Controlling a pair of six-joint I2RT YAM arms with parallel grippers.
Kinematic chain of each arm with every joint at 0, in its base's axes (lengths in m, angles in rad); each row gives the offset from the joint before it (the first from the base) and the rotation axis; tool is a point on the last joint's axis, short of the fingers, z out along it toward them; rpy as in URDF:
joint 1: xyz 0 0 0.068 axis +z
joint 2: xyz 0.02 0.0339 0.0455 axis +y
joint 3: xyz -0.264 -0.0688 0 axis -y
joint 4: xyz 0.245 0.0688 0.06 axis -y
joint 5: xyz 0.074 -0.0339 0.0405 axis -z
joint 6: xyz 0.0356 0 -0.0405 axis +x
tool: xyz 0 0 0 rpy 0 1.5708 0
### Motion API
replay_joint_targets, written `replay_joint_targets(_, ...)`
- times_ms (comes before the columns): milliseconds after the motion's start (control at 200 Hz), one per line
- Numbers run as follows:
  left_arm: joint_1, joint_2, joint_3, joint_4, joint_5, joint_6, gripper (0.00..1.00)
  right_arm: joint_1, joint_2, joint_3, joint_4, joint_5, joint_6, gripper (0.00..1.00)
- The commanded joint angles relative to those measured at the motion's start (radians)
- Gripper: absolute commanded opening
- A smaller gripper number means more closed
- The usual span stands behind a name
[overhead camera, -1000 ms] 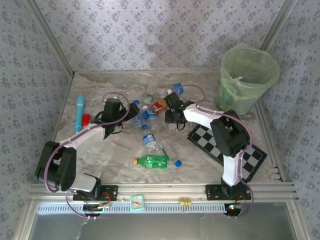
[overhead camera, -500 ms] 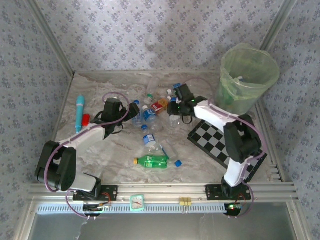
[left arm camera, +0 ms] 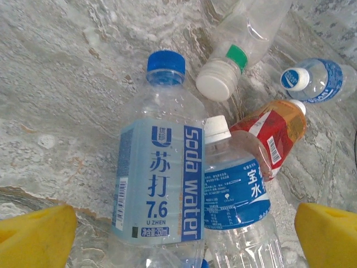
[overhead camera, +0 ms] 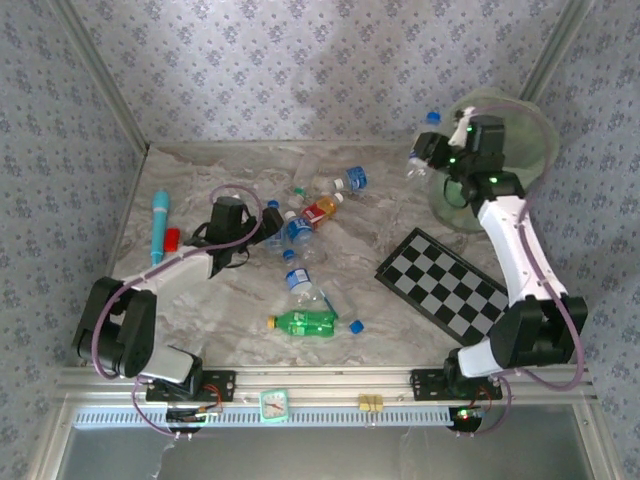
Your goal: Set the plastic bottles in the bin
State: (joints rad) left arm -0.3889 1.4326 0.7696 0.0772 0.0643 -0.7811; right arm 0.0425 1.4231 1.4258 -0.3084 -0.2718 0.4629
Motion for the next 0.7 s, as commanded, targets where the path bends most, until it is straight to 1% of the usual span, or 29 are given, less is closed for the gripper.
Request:
replay_joint_targets(0, -0.013, 0.023, 0.058, 0.019, 0.029, 0.027, 1.0, -0.058, -0.063, 0.08, 0.018, -0.02, -0.02, 0.39)
replay_joint_targets(95, -0.017, 0.04, 0.075, 0.021, 0.041, 0.031, 1.0, -0.115, -0.092, 0.102, 0.031, 0.042, -0.049, 0.39)
replay_joint_targets(180, -0.024, 0.056, 0.09, 0.022, 0.054, 0.037, 1.0, -0.146, -0.105, 0.085, 0.072, 0.169, -0.098, 0.39)
replay_joint_targets(280, -0.033, 0.071, 0.115, 0.008, 0.066, 0.053, 1.0, -0.185, -0.099, 0.066, 0.124, 0.263, -0.14, 0.4)
replay_joint_targets(480, -0.046, 0.083, 0.14, -0.014, 0.079, 0.075, 1.0, -0.254, -0.015, 0.105, 0.169, 0.347, -0.167, 0.39)
replay_joint_targets(695, -0.061, 0.093, 0.154, -0.033, 0.081, 0.085, 1.0, -0.281, 0.153, 0.224, 0.051, 0.296, -0.164, 0.39)
